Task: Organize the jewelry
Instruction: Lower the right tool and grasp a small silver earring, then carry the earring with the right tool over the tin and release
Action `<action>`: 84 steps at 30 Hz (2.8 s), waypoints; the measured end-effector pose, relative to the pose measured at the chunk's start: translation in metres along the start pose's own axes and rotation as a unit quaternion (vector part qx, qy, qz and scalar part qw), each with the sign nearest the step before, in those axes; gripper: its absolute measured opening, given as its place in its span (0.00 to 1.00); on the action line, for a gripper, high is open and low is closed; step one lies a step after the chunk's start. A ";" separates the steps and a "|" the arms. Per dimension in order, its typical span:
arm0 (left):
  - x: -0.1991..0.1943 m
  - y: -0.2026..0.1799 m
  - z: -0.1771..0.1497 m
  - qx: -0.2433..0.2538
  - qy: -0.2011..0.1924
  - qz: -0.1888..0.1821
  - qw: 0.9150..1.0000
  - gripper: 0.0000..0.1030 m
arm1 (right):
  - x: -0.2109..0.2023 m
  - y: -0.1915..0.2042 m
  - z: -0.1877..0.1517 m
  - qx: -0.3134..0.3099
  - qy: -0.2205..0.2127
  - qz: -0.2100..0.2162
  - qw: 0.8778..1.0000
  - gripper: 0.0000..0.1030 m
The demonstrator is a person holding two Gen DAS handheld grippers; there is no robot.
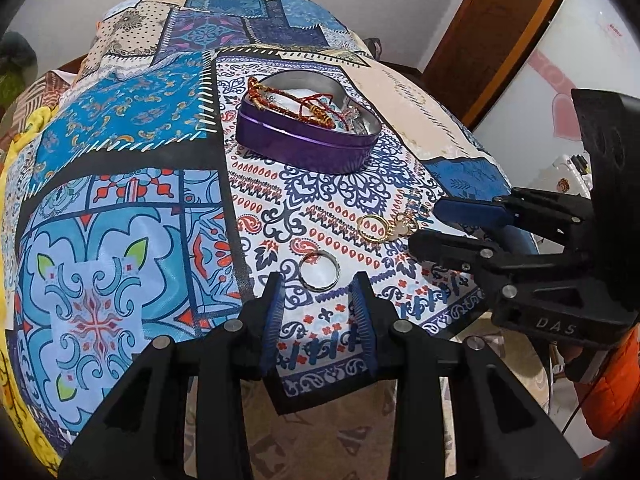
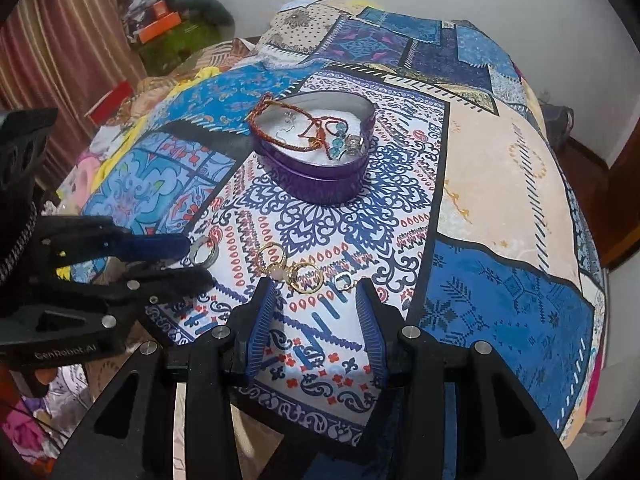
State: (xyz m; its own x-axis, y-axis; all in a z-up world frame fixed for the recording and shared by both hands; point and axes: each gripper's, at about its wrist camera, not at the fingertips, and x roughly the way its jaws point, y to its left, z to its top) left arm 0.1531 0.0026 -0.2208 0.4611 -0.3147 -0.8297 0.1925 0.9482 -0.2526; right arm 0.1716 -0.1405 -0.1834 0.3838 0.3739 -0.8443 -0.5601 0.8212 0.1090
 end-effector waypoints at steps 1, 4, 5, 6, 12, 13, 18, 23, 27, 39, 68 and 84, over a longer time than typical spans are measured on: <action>0.000 0.000 0.000 0.000 -0.001 -0.001 1.000 0.32 | -0.001 -0.002 0.000 0.005 0.000 0.005 1.000 0.37; 0.001 0.001 0.001 0.001 -0.005 -0.004 1.000 0.32 | -0.001 -0.005 -0.001 0.009 -0.005 -0.001 1.000 0.37; 0.001 0.001 0.001 0.002 -0.006 -0.005 1.000 0.32 | -0.001 -0.006 -0.001 0.007 -0.006 -0.007 1.000 0.37; 0.001 0.001 0.002 0.003 -0.008 -0.005 1.000 0.32 | -0.001 -0.007 -0.001 0.004 -0.006 -0.010 1.000 0.37; 0.003 0.003 0.003 0.002 -0.016 -0.006 1.000 0.31 | 0.003 -0.006 0.000 -0.018 -0.007 -0.029 0.999 0.34; 0.003 0.003 0.003 0.002 -0.017 -0.005 1.000 0.29 | 0.004 -0.005 0.000 -0.023 -0.008 -0.031 0.999 0.33; 0.003 0.004 0.004 0.002 -0.021 -0.003 1.000 0.21 | 0.006 -0.011 0.003 -0.018 -0.010 -0.019 1.000 0.20; 0.003 0.004 0.004 0.005 -0.024 -0.001 1.000 0.20 | 0.007 -0.013 0.003 -0.017 -0.009 -0.013 1.000 0.10; -0.001 0.001 0.006 0.010 -0.032 0.002 0.999 0.20 | 0.005 -0.013 0.002 -0.010 -0.010 -0.005 1.000 0.09; -0.034 0.000 0.026 0.012 -0.085 0.020 0.996 0.20 | -0.033 -0.021 0.018 0.009 -0.069 -0.022 0.997 0.09; -0.059 0.002 0.090 0.028 -0.165 0.019 0.986 0.20 | -0.039 -0.005 0.069 0.010 -0.140 0.007 0.990 0.09; -0.003 0.016 0.096 0.017 -0.100 -0.005 0.995 0.20 | 0.011 -0.010 0.069 0.011 -0.071 0.022 0.997 0.09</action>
State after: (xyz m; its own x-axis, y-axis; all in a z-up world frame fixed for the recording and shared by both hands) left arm 0.2376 0.0142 -0.1743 0.6220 -0.3304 -0.7099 0.2257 0.9438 -0.2414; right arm 0.2322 -0.1153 -0.1573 0.4601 0.4658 -0.7559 -0.5625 0.8116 0.1577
